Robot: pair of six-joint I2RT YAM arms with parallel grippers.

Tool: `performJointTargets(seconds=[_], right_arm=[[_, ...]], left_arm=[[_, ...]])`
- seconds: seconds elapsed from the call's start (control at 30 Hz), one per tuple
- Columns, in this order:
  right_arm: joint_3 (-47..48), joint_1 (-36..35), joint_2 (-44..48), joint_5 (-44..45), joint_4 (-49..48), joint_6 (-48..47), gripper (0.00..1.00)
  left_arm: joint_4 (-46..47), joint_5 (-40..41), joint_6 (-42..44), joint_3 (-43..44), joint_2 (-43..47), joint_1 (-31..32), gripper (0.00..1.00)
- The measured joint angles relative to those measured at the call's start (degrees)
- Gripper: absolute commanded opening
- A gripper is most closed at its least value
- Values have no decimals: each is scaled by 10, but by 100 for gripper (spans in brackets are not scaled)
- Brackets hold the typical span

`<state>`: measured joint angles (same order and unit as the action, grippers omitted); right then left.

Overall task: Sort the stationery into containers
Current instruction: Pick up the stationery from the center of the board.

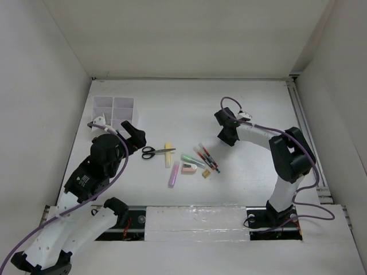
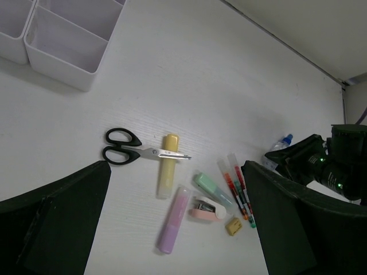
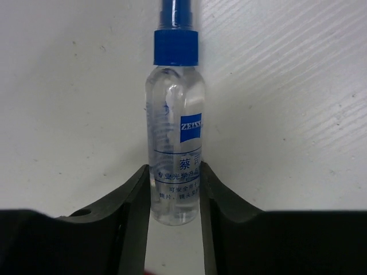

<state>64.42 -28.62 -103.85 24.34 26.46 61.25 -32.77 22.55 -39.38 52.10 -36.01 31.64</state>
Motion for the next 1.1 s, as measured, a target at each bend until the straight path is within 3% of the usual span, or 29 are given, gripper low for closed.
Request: performJointTargets(seconds=[0.07, 0.3, 0.4, 0.53, 0.7, 0.83, 1.1], right_arm=[[-1, 6, -1, -5, -11, 2, 0], [-27, -9, 24, -6, -41, -43, 0], [-86, -59, 97, -24, -92, -129, 0], [-133, -136, 230, -119, -172, -250, 0], [-157, -175, 351, -214, -256, -341, 0], [-196, -188, 438, -280, -299, -367, 0], [-199, -191, 450, -314, -326, -370, 0]], left_arm=[[0, 0, 0, 0, 0, 0, 100], [16, -27, 3, 0, -18, -1, 100], [41, -79, 3, 10, -75, -3, 100], [123, -196, 6, 33, -190, -2, 100], [194, -287, 5, 36, -254, 14, 100], [252, -360, -3, 36, -265, 24, 100], [352, -436, -30, 24, -264, 24, 100]])
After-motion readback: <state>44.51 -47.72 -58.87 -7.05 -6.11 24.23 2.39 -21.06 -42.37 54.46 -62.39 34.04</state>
